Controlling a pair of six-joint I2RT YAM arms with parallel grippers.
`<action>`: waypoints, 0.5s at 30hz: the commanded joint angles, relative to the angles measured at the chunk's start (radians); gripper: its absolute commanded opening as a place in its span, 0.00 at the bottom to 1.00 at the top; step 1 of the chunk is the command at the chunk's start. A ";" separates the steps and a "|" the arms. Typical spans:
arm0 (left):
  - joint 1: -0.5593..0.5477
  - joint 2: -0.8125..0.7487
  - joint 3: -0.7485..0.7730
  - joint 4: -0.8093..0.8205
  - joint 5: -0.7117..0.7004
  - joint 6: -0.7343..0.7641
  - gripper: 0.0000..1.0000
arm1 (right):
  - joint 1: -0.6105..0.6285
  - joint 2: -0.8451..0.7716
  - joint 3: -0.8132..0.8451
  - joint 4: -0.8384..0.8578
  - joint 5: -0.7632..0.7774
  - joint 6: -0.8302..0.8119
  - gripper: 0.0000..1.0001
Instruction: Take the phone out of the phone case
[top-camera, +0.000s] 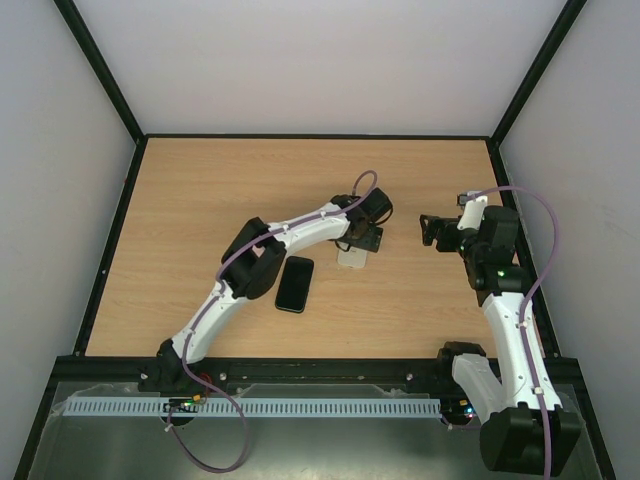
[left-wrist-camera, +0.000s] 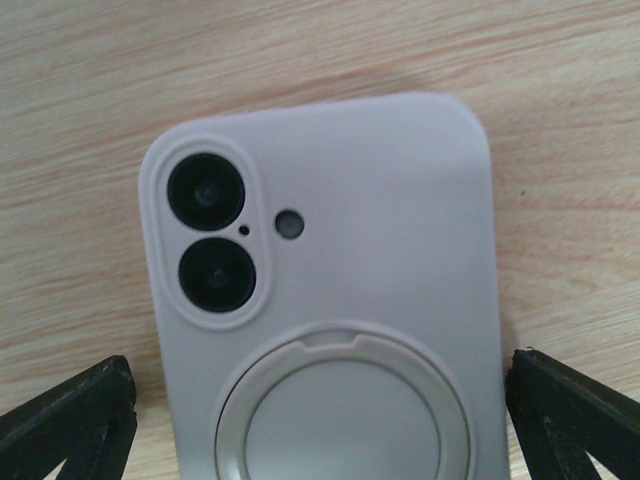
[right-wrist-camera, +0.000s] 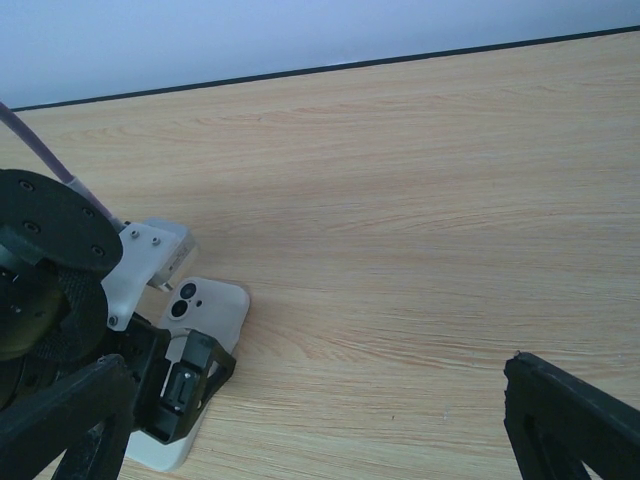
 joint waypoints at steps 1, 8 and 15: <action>0.023 0.066 0.042 -0.052 0.071 0.011 0.97 | 0.004 -0.017 -0.012 0.009 0.017 0.002 0.97; 0.012 0.065 0.012 -0.074 0.156 0.044 0.80 | 0.004 -0.024 -0.015 0.013 0.025 0.002 0.97; -0.071 -0.155 -0.271 -0.047 0.149 0.055 0.72 | 0.003 -0.032 -0.017 0.012 0.028 0.001 0.98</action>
